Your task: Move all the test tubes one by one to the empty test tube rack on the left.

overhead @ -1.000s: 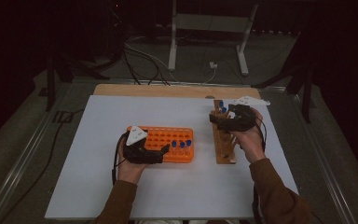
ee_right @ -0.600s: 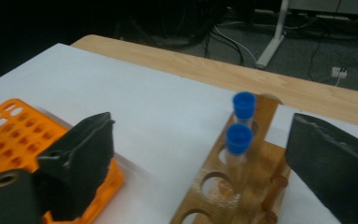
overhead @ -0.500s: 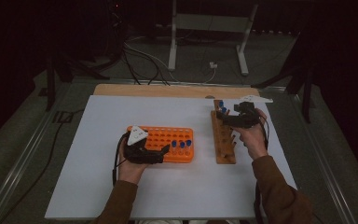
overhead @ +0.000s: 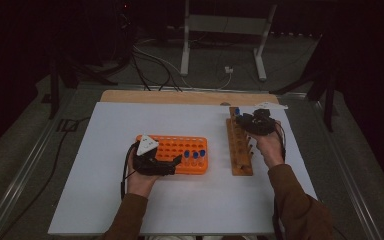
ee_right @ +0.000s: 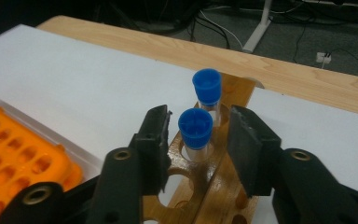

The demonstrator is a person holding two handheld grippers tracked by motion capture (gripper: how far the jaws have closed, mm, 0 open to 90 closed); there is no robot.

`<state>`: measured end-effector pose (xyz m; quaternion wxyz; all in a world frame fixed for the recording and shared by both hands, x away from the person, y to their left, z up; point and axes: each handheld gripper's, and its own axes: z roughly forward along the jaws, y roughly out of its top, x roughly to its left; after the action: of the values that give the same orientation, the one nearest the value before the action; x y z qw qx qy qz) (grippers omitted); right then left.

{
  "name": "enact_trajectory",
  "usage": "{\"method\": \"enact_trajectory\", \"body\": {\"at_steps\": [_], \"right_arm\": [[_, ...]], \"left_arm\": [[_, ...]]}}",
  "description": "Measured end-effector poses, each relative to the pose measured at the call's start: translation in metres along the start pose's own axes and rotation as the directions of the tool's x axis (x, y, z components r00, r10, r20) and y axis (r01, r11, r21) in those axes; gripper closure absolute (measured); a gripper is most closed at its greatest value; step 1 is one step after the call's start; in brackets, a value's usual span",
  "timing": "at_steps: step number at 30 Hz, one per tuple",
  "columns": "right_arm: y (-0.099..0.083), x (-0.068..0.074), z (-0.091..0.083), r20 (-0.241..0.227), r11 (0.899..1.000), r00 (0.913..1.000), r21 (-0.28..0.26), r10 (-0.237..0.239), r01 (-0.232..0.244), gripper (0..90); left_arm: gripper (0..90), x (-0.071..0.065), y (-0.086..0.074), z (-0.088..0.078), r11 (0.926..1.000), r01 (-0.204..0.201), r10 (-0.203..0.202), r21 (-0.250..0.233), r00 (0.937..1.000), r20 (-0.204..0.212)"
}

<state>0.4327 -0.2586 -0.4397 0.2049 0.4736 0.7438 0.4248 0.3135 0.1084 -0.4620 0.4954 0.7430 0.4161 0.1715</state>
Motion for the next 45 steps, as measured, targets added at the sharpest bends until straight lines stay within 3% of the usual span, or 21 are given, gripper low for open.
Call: {"method": "enact_trajectory", "body": {"at_steps": [8, 15, 28, 45], "right_arm": [[-0.004, 0.001, 0.014, 0.022, 1.000, 0.9997, 0.027, -0.011, 0.011, 74.8], [-0.003, 0.012, 0.018, 0.050, 0.996, 0.9950, 0.033, -0.086, 0.085, 75.7], [-0.003, 0.011, 0.019, 0.078, 0.997, 0.9948, 0.044, -0.066, 0.062, 76.7], [0.001, 0.007, 0.011, 0.065, 0.999, 0.9976, 0.027, -0.024, 0.022, 76.7]], "left_arm": [[0.7, 0.000, -0.001, 0.001, 1.0000, 0.004, -0.004, 0.006, 1.0000, -0.003], [0.7, 0.001, -0.001, 0.001, 0.9999, 0.007, -0.007, 0.011, 1.0000, -0.006], [0.8, 0.001, -0.001, 0.002, 0.9998, 0.010, -0.010, 0.016, 0.9999, -0.002], [0.7, 0.002, -0.002, 0.002, 0.9997, 0.021, -0.021, 0.013, 0.9998, 0.000]]}}
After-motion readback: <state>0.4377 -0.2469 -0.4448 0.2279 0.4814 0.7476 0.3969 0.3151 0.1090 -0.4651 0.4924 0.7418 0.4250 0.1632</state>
